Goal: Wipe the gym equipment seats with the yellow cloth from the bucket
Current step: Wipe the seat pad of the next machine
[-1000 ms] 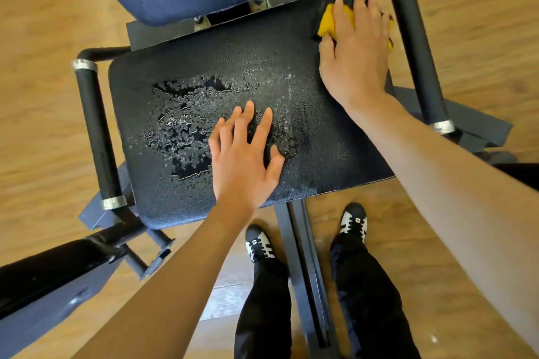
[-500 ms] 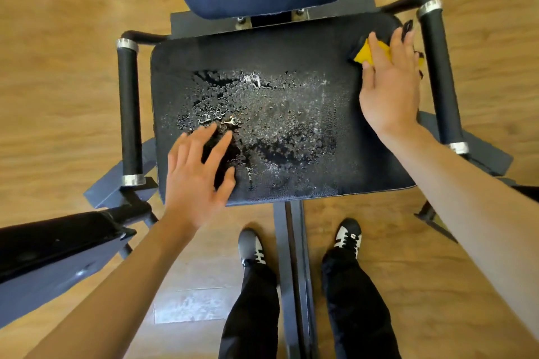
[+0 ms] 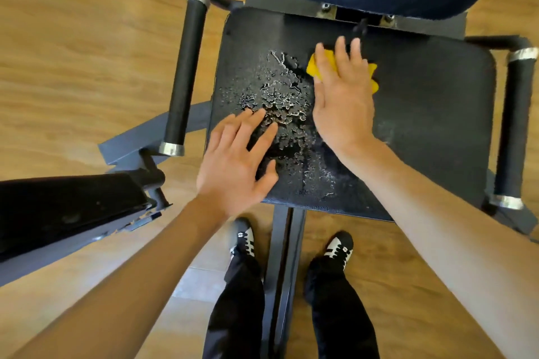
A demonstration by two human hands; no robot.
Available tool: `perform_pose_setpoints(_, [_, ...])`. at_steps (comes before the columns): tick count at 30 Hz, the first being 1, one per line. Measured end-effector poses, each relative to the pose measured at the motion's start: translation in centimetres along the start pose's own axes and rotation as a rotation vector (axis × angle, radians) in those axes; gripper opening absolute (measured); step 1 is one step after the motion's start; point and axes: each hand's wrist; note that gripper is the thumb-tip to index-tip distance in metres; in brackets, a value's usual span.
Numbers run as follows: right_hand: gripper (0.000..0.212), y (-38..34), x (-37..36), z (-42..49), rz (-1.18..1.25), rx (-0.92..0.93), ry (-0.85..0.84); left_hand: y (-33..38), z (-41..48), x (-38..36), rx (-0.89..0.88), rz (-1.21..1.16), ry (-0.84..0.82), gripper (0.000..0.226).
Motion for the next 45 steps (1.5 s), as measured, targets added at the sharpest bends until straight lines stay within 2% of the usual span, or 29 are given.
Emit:
perform_pose_setpoints(5, [0.048,-9.9,-0.4,5.4,0.032,0.368,-0.031,0.1,0.1,0.4,0.017,0.003,-0.025,0.054])
perform_pose_setpoints(7, [0.048,-10.0,-0.5,6.6,0.032,0.465,-0.059,0.0,0.0,0.3,0.019,0.014,-0.030,0.055])
perform_pose_setpoints(10, [0.053,-5.5,-0.2,5.7,0.041,0.584,-0.051,-0.1,-0.1,0.1,0.010,0.041,-0.018,0.053])
perform_pose_setpoints(12, [0.053,-0.6,0.4,3.5,0.041,0.538,-0.053,-0.1,-0.1,0.1,0.005,0.046,-0.018,0.053])
perform_pose_setpoints(16, [0.049,10.1,1.3,-3.3,0.059,0.333,-0.062,0.0,-0.2,0.1,0.006,0.037,-0.017,0.054])
perform_pose_setpoints(19, [0.049,12.3,1.4,-5.4,0.051,0.205,-0.087,0.1,-0.1,0.2,0.001,0.037,0.002,0.054])
perform_pose_setpoints(21, [0.050,10.3,1.4,-4.0,0.033,0.236,-0.107,0.2,-0.1,0.1,0.006,0.032,0.008,0.053])
perform_pose_setpoints(27, [0.048,-2.9,0.4,5.7,0.005,0.585,-0.055,0.2,-0.1,-0.3,0.018,0.021,0.019,0.052])
perform_pose_setpoints(31, [0.042,-10.4,-0.2,10.2,0.002,0.625,-0.023,0.2,-0.1,-0.2,0.024,0.010,0.026,0.051])
perform_pose_setpoints(33, [0.049,-11.3,-0.2,10.8,0.011,0.615,-0.057,0.1,-0.2,-0.2,0.026,0.014,0.028,0.050])
perform_pose_setpoints(35, [0.048,-10.9,0.1,9.3,0.066,0.636,-0.071,0.1,-0.3,-0.2,0.027,0.009,0.031,0.050])
perform_pose_setpoints(39, [0.037,-8.7,1.3,4.1,0.205,0.862,-0.190,0.2,-0.4,-0.1,-0.007,-0.018,0.022,0.044])
perform_pose_setpoints(41, [0.038,-7.7,1.8,5.7,0.170,1.033,-0.265,0.2,-0.4,-0.1,-0.021,-0.001,0.006,0.047])
perform_pose_setpoints(43, [0.038,-7.0,1.9,9.1,0.063,1.145,-0.266,0.3,-0.4,0.0,-0.023,0.005,-0.007,0.051])
perform_pose_setpoints(45, [0.039,-6.5,1.8,12.7,0.015,1.069,-0.217,0.3,-0.5,-0.1,-0.028,0.009,-0.008,0.052])
Point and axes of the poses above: each hand's wrist, its own z-axis towards the middle knuckle, its own x-axis out of the back of the hand, y = z × x, and after that the axes turned 11 degrees about -z, right-handed
